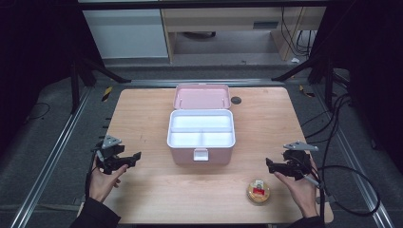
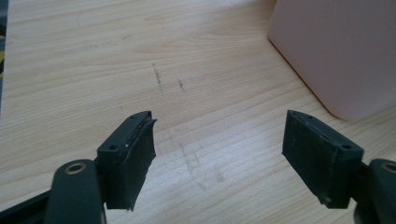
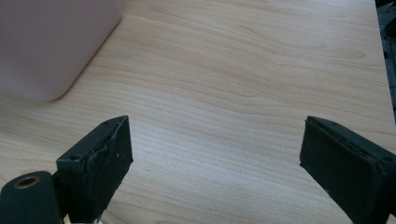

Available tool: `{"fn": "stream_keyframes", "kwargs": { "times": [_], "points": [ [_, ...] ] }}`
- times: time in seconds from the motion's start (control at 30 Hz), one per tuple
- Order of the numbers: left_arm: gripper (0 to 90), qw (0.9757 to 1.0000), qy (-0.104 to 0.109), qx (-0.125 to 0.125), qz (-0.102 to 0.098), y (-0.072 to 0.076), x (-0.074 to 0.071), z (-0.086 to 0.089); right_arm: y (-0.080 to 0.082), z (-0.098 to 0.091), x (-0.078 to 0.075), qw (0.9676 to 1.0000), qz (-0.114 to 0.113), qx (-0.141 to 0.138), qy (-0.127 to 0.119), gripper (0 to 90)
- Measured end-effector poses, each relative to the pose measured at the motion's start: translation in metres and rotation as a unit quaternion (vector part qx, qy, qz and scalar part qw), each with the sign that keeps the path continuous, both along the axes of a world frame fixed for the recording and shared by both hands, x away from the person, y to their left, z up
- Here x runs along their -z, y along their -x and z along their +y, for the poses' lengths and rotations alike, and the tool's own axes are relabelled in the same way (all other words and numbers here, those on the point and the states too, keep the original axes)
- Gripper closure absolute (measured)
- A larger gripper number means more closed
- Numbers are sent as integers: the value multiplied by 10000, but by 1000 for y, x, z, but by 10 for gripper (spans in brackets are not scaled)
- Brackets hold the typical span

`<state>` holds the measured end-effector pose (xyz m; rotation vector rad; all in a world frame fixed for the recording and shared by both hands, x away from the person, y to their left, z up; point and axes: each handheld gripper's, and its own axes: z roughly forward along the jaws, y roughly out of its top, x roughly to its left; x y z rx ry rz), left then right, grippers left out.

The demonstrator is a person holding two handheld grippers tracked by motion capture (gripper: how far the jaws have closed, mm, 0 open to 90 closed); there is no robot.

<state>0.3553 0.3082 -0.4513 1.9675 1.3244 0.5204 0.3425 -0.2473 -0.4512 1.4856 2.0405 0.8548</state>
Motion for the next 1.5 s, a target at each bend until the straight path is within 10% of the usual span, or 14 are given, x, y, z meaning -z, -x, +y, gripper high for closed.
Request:
{"fn": "stream_keyframes", "kwargs": {
  "times": [0.73,1.5],
  "points": [
    [276,9984,-430,154,333,6,6,-15,34,41,-11,9960,665,-411,434,126],
    [280,9977,-472,209,435,6,9,-17,46,70,21,9831,1600,-632,619,111]
  ]
}}
